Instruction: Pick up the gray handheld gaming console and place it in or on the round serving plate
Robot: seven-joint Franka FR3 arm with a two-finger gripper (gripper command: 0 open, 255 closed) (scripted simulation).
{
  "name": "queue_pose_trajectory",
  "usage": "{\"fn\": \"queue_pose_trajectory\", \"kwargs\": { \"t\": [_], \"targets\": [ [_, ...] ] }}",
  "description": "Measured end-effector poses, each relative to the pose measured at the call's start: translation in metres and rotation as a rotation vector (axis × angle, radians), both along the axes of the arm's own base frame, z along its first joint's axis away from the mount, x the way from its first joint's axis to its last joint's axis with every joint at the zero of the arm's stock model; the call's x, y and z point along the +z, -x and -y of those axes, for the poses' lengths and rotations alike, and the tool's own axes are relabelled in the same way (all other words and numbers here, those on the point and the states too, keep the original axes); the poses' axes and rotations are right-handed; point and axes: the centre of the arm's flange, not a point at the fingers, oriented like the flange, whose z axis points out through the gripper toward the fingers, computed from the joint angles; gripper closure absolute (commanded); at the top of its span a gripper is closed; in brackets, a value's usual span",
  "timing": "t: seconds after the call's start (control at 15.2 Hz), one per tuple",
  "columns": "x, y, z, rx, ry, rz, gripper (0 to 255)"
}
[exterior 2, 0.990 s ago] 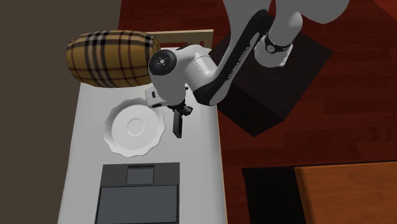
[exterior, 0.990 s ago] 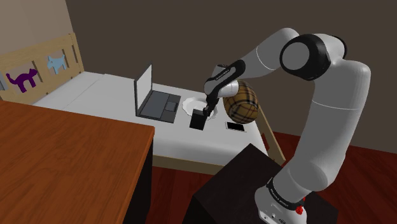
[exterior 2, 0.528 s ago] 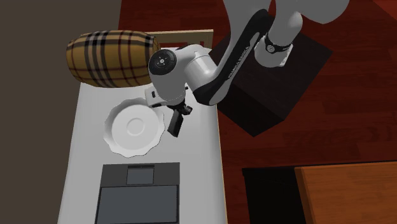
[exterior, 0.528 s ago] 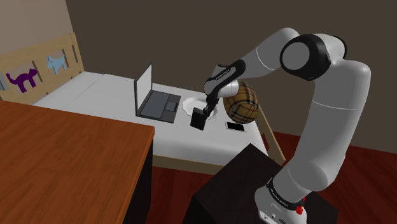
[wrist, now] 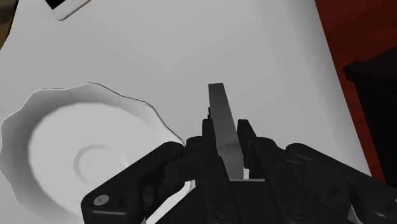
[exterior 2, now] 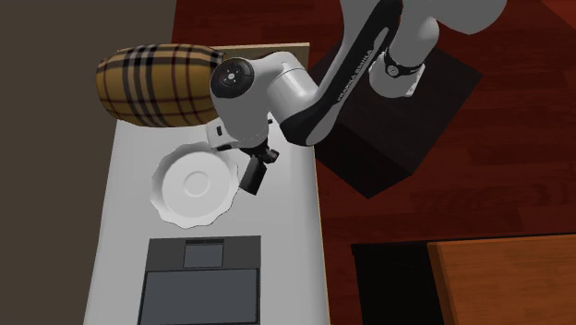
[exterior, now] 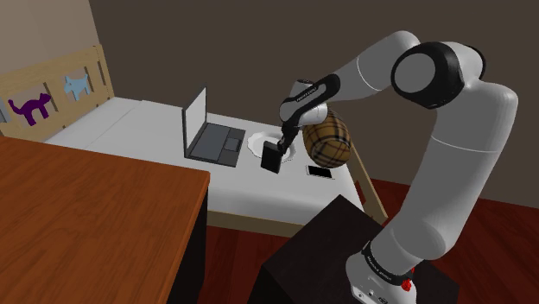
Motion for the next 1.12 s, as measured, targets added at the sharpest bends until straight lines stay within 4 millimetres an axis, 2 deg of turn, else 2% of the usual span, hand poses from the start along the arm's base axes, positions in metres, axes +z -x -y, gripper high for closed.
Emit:
{"fn": "queue_pose_trajectory", "kwargs": {
  "t": [0.73,0.79,1.12],
  "targets": [
    [0.057,0.0,0.0,0.0,0.0,0.0,255],
    [0.061,-0.005,0.003,0.0,0.0,0.0,255],
    [0.078,-0.038,0.05,-0.001,0.0,0.0,255]
  ]
}}
